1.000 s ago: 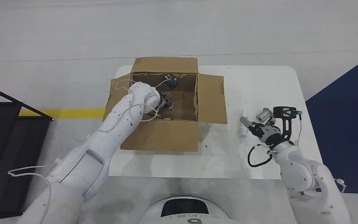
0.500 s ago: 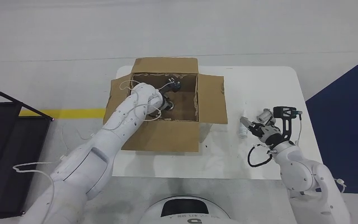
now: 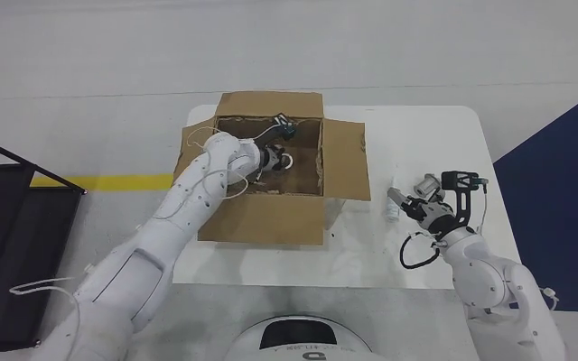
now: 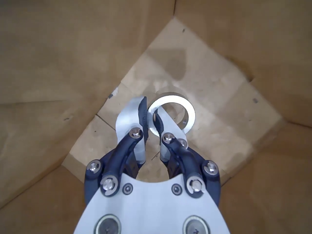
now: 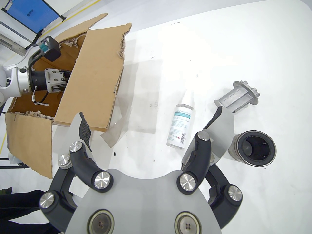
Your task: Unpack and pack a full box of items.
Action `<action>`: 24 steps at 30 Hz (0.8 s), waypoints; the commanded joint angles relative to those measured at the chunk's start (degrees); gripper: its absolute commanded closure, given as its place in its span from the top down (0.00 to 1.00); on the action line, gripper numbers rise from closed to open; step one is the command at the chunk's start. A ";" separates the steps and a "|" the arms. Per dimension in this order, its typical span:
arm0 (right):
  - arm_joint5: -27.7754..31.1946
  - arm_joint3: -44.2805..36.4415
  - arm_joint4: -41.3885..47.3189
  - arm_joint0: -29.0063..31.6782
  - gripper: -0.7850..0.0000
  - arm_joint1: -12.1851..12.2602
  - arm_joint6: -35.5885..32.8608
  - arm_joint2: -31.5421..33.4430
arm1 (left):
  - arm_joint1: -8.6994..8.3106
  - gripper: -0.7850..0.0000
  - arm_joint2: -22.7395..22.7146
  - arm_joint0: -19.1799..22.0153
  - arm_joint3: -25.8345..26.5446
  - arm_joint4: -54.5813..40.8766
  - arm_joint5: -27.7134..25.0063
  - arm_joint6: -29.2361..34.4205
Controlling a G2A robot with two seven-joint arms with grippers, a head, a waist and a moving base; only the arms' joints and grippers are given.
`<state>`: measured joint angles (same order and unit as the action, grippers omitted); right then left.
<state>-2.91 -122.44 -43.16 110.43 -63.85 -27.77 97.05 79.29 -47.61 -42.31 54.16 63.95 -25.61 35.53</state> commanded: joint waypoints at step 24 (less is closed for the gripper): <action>4.13 -0.13 4.01 -2.00 1.00 -0.07 -1.69 -2.43 | -9.53 0.00 -24.09 -17.77 22.30 -27.05 -20.55 4.08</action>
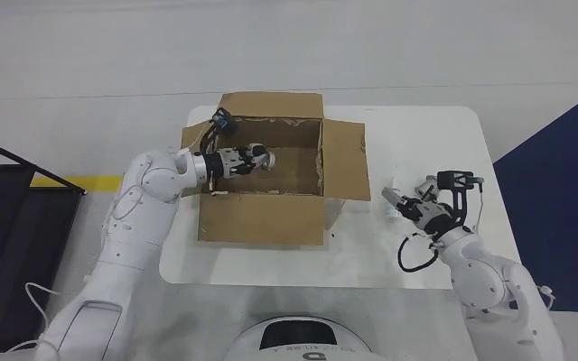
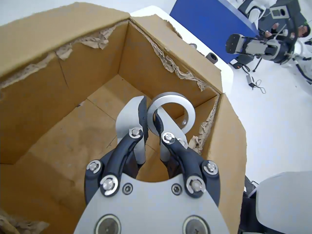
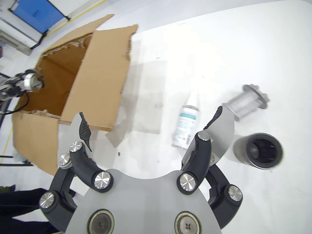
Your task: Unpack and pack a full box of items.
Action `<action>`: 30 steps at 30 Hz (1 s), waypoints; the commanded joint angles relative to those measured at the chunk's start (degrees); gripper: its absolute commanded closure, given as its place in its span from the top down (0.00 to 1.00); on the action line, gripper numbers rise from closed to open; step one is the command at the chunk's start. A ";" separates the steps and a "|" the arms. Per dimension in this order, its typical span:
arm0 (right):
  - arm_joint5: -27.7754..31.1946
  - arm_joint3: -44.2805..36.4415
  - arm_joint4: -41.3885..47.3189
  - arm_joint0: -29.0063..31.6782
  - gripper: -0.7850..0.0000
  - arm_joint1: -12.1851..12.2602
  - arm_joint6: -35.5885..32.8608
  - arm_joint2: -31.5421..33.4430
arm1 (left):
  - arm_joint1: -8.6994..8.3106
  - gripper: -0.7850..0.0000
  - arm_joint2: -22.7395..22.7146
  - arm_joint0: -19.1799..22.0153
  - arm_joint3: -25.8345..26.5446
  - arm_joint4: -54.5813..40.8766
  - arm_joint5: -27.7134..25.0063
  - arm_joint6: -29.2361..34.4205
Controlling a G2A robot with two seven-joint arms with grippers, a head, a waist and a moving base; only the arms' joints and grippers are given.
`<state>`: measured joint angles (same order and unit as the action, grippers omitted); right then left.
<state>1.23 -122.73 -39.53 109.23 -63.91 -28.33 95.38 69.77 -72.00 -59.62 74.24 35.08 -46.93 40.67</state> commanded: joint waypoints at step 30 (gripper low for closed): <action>3.10 8.68 17.33 -21.04 0.51 -1.33 -12.48 -19.01 | -0.50 0.00 8.91 -5.47 21.27 25.77 9.64 -8.97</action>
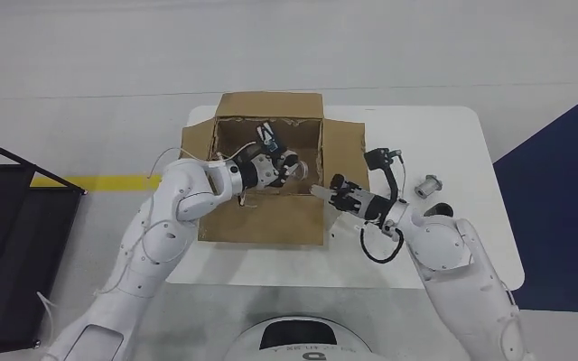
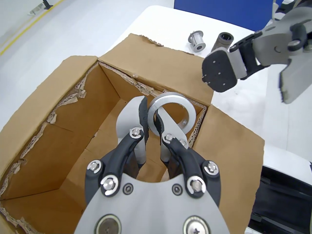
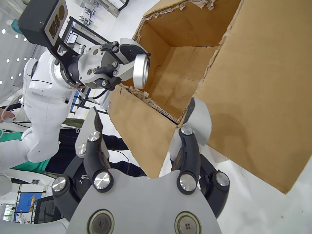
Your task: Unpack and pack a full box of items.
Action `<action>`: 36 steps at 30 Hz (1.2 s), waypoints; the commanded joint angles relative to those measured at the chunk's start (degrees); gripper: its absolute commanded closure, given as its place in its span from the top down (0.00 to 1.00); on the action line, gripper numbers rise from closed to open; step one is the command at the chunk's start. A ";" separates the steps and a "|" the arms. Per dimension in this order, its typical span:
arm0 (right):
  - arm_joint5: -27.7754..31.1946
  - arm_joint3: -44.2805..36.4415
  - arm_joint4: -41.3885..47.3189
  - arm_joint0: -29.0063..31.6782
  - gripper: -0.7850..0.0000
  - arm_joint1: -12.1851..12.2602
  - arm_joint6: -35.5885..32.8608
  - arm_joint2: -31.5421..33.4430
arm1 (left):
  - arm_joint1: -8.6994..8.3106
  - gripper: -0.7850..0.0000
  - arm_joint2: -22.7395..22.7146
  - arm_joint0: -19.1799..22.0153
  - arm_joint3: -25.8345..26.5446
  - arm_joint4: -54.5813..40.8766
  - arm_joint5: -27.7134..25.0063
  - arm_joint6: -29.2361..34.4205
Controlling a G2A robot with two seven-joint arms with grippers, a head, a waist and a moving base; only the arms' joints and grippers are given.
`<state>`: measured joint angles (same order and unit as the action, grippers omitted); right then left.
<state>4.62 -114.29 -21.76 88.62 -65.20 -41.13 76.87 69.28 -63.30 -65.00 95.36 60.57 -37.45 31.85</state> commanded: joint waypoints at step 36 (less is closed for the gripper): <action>-7.70 3.26 -3.14 -8.18 0.00 -0.80 0.96 -8.29 | -1.35 0.00 0.83 -0.82 2.75 0.81 -1.53 -1.30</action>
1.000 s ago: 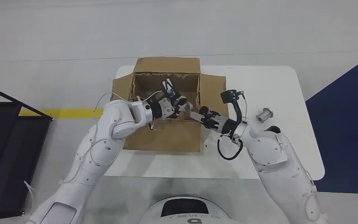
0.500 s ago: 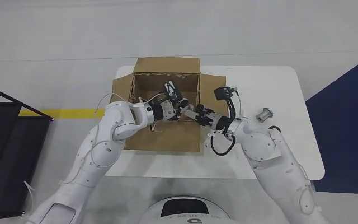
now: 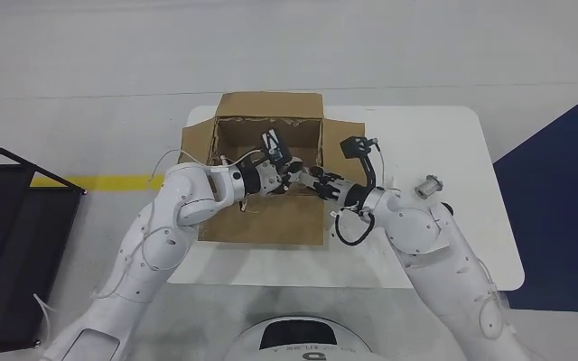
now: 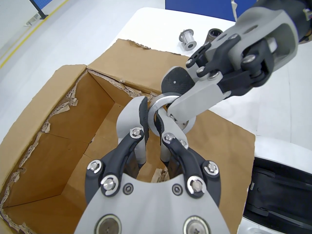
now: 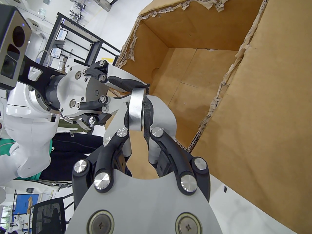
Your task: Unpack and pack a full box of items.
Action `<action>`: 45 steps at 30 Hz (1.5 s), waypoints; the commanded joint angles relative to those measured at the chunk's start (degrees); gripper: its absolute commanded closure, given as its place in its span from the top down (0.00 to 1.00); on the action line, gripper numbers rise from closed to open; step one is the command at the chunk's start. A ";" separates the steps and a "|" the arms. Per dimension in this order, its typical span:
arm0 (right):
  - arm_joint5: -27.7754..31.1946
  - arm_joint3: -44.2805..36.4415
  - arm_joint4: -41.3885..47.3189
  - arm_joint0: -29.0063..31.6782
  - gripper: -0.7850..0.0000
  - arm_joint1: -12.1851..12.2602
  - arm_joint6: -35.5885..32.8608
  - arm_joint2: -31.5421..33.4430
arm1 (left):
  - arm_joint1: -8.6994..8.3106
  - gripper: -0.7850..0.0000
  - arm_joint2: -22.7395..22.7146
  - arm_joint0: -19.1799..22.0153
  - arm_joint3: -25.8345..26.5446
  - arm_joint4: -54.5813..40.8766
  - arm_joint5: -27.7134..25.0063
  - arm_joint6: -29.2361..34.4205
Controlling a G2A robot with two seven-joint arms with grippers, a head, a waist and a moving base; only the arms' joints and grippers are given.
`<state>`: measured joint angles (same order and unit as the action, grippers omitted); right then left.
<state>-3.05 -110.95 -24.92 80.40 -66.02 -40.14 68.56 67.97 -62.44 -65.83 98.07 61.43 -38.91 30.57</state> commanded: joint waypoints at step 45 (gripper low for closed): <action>12.60 -5.69 21.89 35.81 0.00 1.95 15.89 44.35 | -2.22 1.00 -9.77 -2.62 -2.39 -6.98 -1.83 -2.70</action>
<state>9.64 -117.62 -4.20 114.39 -64.01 -25.08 109.70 65.76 -72.21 -68.45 95.68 54.45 -40.74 27.87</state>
